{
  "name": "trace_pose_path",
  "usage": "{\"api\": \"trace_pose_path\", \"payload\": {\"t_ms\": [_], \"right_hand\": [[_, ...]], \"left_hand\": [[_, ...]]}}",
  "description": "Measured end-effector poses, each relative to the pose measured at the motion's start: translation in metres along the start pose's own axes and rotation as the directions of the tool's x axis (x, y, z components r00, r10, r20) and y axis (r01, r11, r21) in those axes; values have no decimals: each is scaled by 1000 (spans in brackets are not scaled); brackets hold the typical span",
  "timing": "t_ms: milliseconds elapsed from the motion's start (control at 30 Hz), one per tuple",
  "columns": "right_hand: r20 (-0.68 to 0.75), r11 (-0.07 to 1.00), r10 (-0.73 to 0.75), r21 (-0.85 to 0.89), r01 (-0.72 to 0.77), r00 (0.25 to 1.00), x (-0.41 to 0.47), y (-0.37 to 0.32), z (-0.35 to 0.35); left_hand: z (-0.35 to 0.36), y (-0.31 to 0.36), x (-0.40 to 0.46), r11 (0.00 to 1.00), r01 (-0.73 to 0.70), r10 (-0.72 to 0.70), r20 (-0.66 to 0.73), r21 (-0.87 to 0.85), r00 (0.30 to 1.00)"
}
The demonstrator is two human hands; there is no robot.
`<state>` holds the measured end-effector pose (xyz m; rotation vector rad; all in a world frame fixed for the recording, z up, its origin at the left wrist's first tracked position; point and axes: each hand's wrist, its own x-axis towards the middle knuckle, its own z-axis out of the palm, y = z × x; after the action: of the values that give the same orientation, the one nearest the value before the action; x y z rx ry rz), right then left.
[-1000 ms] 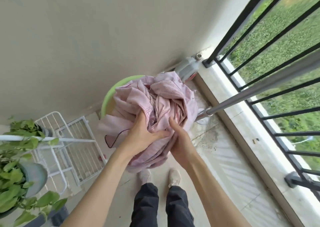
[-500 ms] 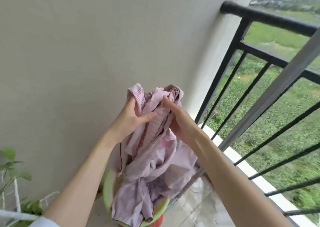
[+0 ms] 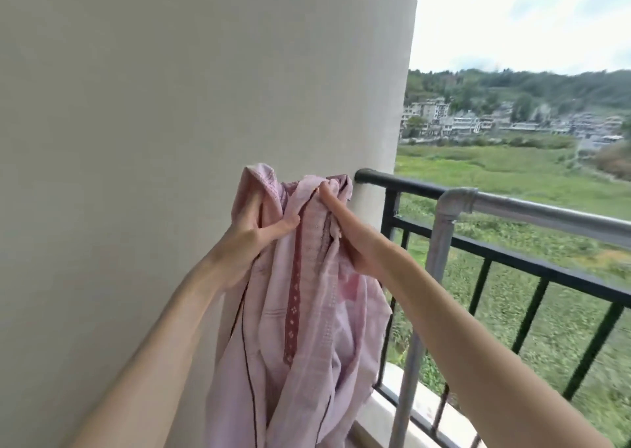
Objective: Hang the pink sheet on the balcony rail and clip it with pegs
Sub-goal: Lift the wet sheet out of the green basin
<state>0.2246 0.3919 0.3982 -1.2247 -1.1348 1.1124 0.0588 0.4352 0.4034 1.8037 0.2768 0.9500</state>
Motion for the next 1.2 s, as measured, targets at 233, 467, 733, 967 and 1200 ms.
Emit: {"api": "trace_pose_path", "payload": {"t_ms": [233, 467, 733, 967, 1200], "right_hand": [[-16, 954, 248, -172, -247, 969, -19, 15, -20], [42, 976, 90, 194, -97, 995, -11, 23, -22], [246, 929, 40, 348, -127, 968, -5, 22, 4], [234, 989, 129, 43, -143, 964, -6, 32, -8], [44, 951, -3, -307, 16, 999, 6, 25, -22]], "left_hand": [[23, -11, -4, 925, 219, -216, 44, -309, 975], [26, -10, -4, 898, 361, -330, 154, -254, 931], [27, -49, -14, 792, 436, -267, -400, 428, 877], [9, -47, -22, 932, 326, -260, -334, 159, 906], [6, -38, -19, 928, 367, -346, -224, 57, 911]]}}
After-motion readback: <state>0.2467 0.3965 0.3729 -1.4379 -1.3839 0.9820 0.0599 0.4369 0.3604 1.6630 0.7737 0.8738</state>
